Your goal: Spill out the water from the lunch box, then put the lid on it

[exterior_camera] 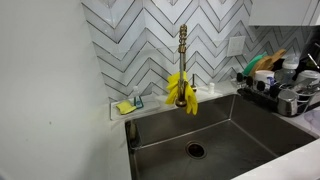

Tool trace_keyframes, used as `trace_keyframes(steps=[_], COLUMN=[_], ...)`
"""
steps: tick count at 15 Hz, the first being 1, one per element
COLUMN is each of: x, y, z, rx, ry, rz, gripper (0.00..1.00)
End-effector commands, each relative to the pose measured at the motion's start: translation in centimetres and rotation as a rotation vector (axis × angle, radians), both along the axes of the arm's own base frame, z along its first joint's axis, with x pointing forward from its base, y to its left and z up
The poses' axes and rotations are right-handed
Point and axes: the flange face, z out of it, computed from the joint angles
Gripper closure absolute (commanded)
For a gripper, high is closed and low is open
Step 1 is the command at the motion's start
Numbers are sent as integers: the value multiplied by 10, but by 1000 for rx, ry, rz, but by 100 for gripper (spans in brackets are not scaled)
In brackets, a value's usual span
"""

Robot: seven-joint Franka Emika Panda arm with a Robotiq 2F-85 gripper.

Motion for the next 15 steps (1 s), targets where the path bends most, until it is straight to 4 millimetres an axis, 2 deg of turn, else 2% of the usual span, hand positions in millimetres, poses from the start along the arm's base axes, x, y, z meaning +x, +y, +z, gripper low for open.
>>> trace_keyframes(steps=[1, 7, 15], x=[-29, -50, -55], y=[11, 34, 43], z=[-4, -25, -55], rx=[35, 84, 15], ry=[18, 3, -71], rz=[21, 45, 77], gripper=[98, 98, 98])
